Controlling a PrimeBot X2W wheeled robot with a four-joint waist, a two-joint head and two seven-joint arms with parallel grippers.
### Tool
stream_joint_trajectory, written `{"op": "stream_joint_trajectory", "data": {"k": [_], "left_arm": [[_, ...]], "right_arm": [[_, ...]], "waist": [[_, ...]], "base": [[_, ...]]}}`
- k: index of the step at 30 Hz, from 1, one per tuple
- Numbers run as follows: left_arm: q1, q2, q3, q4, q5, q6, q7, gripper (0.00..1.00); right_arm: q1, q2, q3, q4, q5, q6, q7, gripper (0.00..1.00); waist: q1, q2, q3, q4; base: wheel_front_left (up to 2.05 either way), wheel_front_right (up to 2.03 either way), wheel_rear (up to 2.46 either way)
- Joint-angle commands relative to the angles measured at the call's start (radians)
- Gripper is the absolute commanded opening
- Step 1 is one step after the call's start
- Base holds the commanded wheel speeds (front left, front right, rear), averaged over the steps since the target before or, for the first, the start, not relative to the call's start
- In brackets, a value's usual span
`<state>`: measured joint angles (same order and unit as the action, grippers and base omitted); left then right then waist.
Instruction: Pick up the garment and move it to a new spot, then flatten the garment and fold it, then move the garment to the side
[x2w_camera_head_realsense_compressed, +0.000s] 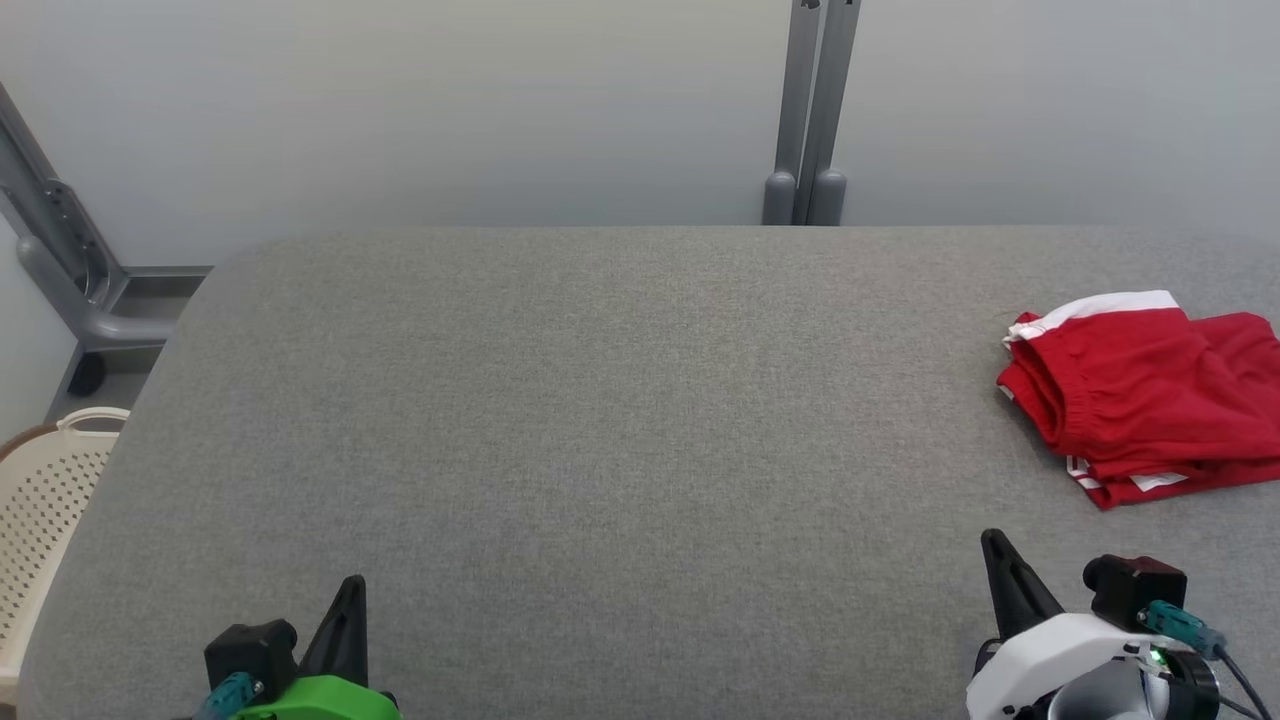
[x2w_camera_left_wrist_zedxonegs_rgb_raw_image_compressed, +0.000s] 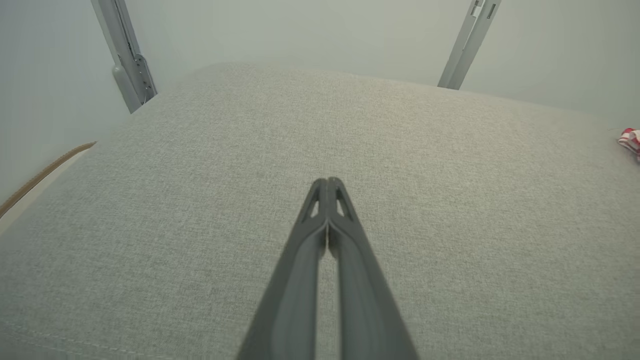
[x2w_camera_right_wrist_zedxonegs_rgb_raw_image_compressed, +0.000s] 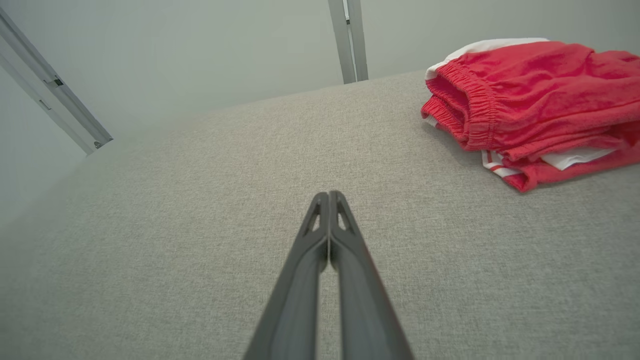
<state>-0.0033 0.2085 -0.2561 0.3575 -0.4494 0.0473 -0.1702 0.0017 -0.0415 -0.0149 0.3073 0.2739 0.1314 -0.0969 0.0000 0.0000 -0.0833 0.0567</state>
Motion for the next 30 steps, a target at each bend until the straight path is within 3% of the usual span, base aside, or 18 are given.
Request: {"op": "stream_joint_trajectory", "data": {"k": [1,30], "left_arm": [[-0.023,0.003,0.017,-0.015,-0.033,-0.007,0.007,0.00],[-0.070,-0.054,0.128,-0.040,-0.439,-0.069,0.127,0.00]], "right_arm": [[-0.019,-0.003,-0.009,-0.017,0.040,0.000,0.005,0.00],[0.009,-0.006,-0.045,-0.097,0.514,0.000,0.048,0.00]], "waist": [[0.0000,0.0000,0.001,-0.001],[0.0000,0.0000,0.022,-0.014]], "base": [[0.00,0.00,0.00],[0.00,0.00,0.00]]}}
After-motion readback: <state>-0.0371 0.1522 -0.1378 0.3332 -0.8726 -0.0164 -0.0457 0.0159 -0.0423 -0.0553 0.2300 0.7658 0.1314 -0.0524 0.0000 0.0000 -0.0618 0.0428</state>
